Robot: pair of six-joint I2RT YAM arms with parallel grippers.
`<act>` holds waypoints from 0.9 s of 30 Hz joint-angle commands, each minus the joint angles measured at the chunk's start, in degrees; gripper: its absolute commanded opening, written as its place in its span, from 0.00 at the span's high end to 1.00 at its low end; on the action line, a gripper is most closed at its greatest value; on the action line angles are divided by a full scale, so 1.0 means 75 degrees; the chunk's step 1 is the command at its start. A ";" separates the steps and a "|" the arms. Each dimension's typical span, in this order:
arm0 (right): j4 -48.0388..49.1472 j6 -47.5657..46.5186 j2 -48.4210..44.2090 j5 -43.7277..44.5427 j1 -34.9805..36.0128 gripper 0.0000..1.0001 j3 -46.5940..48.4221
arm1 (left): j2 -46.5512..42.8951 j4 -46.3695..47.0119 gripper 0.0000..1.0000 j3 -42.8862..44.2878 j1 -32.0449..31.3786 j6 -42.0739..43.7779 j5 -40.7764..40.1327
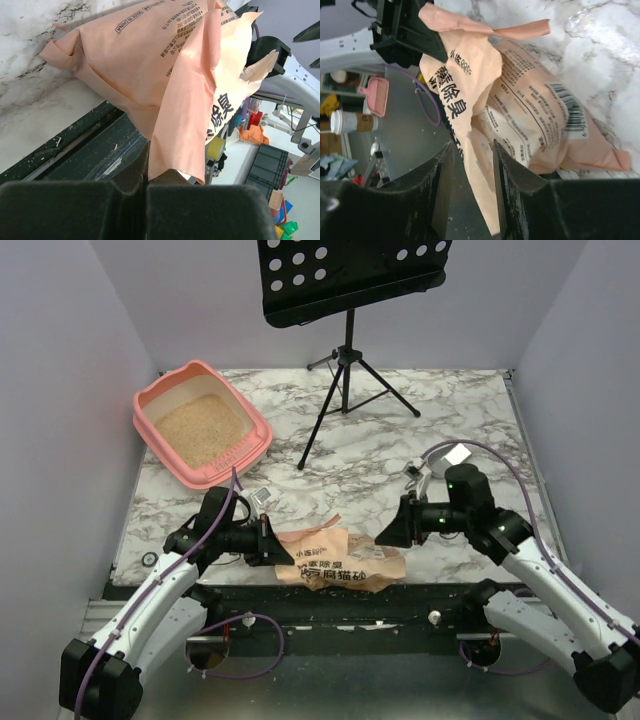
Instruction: Fill the litter box with clean litter
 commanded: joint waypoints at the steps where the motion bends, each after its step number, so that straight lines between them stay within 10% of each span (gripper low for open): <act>1: 0.0346 -0.0793 0.0929 0.0995 0.1164 0.55 0.0806 | 0.0055 -0.0253 1.00 -0.0024 0.0059 -0.0028 -0.0408; 27: -0.2093 -0.3150 0.2173 0.5930 0.6651 0.41 0.2215 | -0.0015 -0.0311 1.00 -0.0048 0.0200 0.0031 -0.0397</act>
